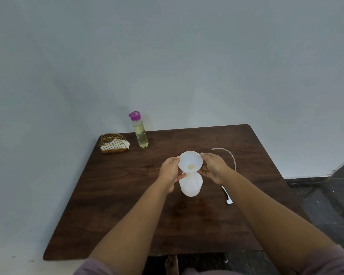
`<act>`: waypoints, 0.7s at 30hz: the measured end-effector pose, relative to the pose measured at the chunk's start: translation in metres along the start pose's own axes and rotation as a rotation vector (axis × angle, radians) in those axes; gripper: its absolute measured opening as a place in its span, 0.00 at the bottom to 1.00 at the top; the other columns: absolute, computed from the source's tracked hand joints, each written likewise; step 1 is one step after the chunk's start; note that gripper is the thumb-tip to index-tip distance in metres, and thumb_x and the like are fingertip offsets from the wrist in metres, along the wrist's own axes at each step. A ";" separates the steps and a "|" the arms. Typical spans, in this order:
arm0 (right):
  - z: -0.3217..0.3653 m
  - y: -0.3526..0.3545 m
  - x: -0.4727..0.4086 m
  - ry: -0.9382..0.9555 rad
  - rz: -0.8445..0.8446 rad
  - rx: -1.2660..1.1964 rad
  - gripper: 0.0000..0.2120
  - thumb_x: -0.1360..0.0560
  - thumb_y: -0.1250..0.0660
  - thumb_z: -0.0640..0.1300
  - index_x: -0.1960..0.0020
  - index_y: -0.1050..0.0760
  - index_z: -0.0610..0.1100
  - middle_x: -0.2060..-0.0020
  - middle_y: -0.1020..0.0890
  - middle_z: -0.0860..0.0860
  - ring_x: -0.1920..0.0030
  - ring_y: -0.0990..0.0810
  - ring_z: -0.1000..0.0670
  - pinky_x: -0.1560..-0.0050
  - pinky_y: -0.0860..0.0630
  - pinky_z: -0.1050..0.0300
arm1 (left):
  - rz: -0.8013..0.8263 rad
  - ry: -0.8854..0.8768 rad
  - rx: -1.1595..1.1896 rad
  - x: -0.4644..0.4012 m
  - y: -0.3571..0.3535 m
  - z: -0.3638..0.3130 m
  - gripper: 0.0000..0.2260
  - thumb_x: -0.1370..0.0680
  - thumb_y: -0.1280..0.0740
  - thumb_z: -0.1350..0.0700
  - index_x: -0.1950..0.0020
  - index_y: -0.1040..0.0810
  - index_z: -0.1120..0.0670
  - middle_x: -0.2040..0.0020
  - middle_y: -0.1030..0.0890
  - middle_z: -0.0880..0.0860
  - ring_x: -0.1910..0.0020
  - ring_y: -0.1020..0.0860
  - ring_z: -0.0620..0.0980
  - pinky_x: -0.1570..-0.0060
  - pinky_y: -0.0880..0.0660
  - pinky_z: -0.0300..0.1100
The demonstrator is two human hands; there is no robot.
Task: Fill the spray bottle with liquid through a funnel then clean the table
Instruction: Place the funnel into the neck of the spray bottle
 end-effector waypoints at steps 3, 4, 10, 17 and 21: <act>-0.002 0.001 -0.004 0.005 -0.012 -0.005 0.10 0.19 0.40 0.45 0.39 0.30 0.44 0.43 0.23 0.45 0.43 0.22 0.45 0.47 0.20 0.51 | -0.006 0.004 -0.010 -0.002 0.003 0.001 0.09 0.17 0.39 0.53 0.39 0.26 0.53 0.45 0.22 0.51 0.48 0.22 0.51 0.49 0.19 0.47; -0.002 0.001 -0.004 0.005 -0.015 -0.004 0.11 0.19 0.40 0.45 0.38 0.30 0.43 0.42 0.23 0.45 0.44 0.22 0.45 0.46 0.21 0.50 | -0.009 0.006 -0.010 -0.002 0.004 0.002 0.09 0.17 0.39 0.53 0.39 0.25 0.53 0.45 0.21 0.52 0.47 0.21 0.51 0.48 0.19 0.47; 0.000 0.000 -0.001 0.007 -0.002 -0.014 0.10 0.19 0.41 0.45 0.40 0.30 0.43 0.43 0.22 0.45 0.44 0.22 0.46 0.46 0.21 0.51 | -0.052 -0.010 -0.032 -0.002 0.009 0.003 0.07 0.17 0.40 0.53 0.42 0.26 0.52 0.49 0.20 0.51 0.49 0.21 0.48 0.47 0.21 0.45; -0.001 -0.001 0.002 -0.001 -0.017 0.009 0.15 0.19 0.41 0.49 0.36 0.30 0.43 0.43 0.22 0.46 0.43 0.23 0.46 0.45 0.23 0.52 | -0.117 -0.045 -0.090 0.001 0.015 0.002 0.19 0.18 0.39 0.51 0.27 0.35 0.52 0.35 0.24 0.54 0.39 0.24 0.51 0.38 0.24 0.48; 0.001 0.003 0.003 0.015 -0.052 0.054 0.20 0.20 0.41 0.54 0.33 0.31 0.44 0.39 0.23 0.47 0.41 0.23 0.46 0.39 0.26 0.49 | -0.137 -0.066 -0.072 0.000 0.027 0.001 0.24 0.18 0.38 0.48 0.24 0.39 0.49 0.37 0.24 0.52 0.51 0.24 0.45 0.38 0.26 0.49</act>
Point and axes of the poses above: each hand's wrist, its own x-axis away from the middle knuckle, its own y-axis out of the back of the hand, z = x × y, the point moved 1 cm from there along -x, towards the middle knuckle
